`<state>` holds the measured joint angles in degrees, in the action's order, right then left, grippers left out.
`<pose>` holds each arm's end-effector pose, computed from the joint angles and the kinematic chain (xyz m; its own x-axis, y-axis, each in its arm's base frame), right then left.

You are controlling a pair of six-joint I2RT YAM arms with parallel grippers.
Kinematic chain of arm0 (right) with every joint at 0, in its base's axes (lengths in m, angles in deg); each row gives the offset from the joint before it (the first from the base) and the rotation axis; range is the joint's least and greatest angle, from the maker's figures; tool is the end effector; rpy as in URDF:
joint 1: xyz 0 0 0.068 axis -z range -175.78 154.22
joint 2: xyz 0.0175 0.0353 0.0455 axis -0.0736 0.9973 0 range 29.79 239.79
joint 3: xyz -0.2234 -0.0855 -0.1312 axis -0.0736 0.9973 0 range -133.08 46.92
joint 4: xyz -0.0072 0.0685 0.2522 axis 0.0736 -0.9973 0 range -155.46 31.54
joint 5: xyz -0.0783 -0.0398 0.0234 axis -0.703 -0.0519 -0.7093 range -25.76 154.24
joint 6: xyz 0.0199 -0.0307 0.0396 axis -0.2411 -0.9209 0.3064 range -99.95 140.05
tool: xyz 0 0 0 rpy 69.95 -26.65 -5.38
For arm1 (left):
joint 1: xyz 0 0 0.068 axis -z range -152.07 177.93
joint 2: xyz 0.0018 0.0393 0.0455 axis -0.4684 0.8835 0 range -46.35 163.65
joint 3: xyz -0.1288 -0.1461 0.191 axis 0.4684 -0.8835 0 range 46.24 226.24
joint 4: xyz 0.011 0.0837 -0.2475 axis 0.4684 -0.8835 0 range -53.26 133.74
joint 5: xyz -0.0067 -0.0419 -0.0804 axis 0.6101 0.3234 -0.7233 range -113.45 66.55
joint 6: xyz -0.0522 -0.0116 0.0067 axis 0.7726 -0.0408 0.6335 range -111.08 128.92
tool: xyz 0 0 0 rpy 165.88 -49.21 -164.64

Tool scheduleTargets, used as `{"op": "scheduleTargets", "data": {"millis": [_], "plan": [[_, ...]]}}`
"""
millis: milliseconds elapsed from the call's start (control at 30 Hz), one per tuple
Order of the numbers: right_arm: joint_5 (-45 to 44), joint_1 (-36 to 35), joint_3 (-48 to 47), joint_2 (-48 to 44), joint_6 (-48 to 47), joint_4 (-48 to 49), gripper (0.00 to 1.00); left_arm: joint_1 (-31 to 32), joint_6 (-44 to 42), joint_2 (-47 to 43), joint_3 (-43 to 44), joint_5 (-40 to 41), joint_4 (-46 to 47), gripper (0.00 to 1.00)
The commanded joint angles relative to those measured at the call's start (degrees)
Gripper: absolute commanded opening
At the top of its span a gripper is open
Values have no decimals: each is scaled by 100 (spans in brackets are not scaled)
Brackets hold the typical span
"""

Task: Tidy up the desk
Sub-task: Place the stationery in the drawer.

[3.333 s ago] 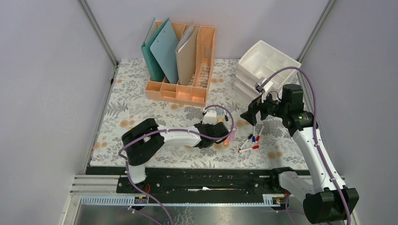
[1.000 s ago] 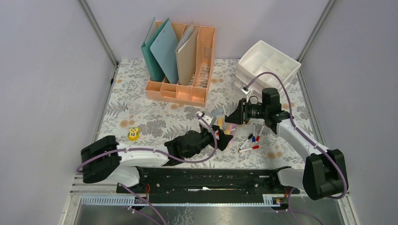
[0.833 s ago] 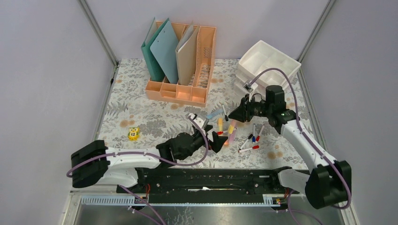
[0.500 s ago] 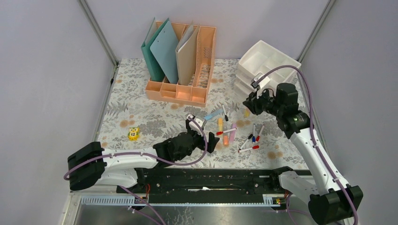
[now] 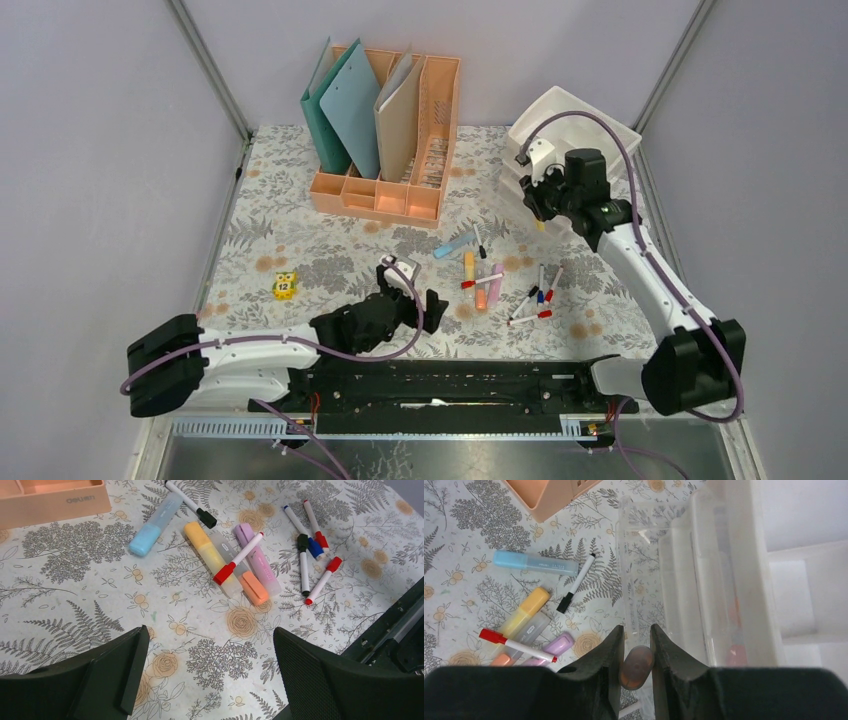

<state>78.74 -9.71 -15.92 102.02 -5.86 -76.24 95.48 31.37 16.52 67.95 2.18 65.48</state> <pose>0.2768 0.0778 0.3347 -0.2021 -0.4861 -0.8502 -0.5978 0.7489 -0.2860 0.0997 -0.2008 0.1972 -0.3761 0.0084 -0.9266 0.5777 0.7840 -0.2274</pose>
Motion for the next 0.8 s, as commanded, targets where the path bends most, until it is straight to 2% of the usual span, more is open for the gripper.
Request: {"op": "scheduleTargets", "data": {"millis": [0, 267, 600, 767], "plan": [[-135, 21, -315, 383, -115, 16, 4, -22, 91, -425, -156, 210, 85, 99], [-135, 14, -212, 673, -115, 16, 4, -57, 144, -733, -408, 271, 94, 99], [-135, 14, -358, 772, -115, 16, 4, -75, 158, -601, -373, 71, 180, 99], [-135, 15, -720, 600, -115, 16, 4, -138, 284, -420, -302, -91, 284, 99]]}}
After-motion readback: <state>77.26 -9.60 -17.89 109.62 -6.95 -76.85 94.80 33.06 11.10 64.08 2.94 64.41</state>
